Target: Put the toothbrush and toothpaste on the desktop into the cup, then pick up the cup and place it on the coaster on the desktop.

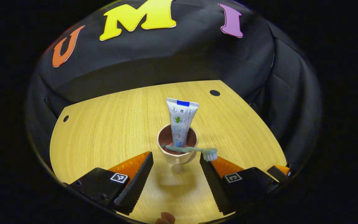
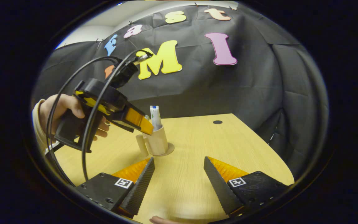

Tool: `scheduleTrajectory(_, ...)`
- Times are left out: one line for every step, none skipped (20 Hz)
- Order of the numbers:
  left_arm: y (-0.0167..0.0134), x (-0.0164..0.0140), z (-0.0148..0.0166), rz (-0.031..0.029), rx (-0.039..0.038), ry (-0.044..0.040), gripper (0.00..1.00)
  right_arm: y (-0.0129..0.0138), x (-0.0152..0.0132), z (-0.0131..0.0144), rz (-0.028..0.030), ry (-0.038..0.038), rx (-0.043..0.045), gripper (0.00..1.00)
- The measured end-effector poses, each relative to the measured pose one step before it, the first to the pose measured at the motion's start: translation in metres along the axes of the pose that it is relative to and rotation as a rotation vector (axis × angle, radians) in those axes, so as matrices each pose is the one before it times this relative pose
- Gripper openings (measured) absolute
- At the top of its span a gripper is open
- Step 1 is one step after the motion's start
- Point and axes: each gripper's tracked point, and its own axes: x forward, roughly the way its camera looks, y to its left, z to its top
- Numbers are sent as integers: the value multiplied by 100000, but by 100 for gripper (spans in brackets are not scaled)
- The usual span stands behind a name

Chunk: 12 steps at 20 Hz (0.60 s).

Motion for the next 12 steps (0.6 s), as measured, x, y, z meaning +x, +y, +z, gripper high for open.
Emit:
scheduleTrajectory(24, -2235, 205, -423, -739, -3766, 96, 214, -231, 201, -692, -621, -416, 96)
scheduleTrajectory(305, -1111, 509, 360, -123, -4939, 96, 240, -274, 403, -763, -673, -651, 96)
scheduleTrajectory(639, -1118, 365, 1063, 353, -4935, 96, 356, -188, 407, -624, -1005, -715, 96)
scheduleTrajectory(539, -1326, 331, 686, 816, -4901, 96, 275, -446, 687, -1055, -1519, -380, 96)
scheduleTrajectory(306, -1305, 143, 138, 647, -4607, 96, 331, -527, 616, -718, -1631, -88, 96)
scheduleTrajectory(201, -1289, 101, -9, 604, -4120, 96, 426, -499, 675, -348, -1462, -25, 96)
scheduleTrajectory(82, -1360, 25, 644, 538, -4913, 96, 530, -566, 555, -487, -2023, 245, 96)
scheduleTrajectory(46, -1304, -72, 686, 77, -4342, 96, 444, -642, 505, -354, -2074, 236, 93)
scheduleTrajectory(-71, -1482, 30, 340, -51, -4430, 96, 562, -555, 505, -610, -1835, 76, 96)
scheduleTrajectory(-31, -1248, -112, 222, -841, -3474, 96, 497, -536, 290, -454, -1818, -49, 96)
scheduleTrajectory(346, -1420, 6, 296, -345, -4141, 96, 702, -586, 217, -38, -1352, -607, 96)
scheduleTrajectory(268, -1326, 3, 667, -337, -3480, 95, 732, -685, 95, -114, -953, -1333, 96)
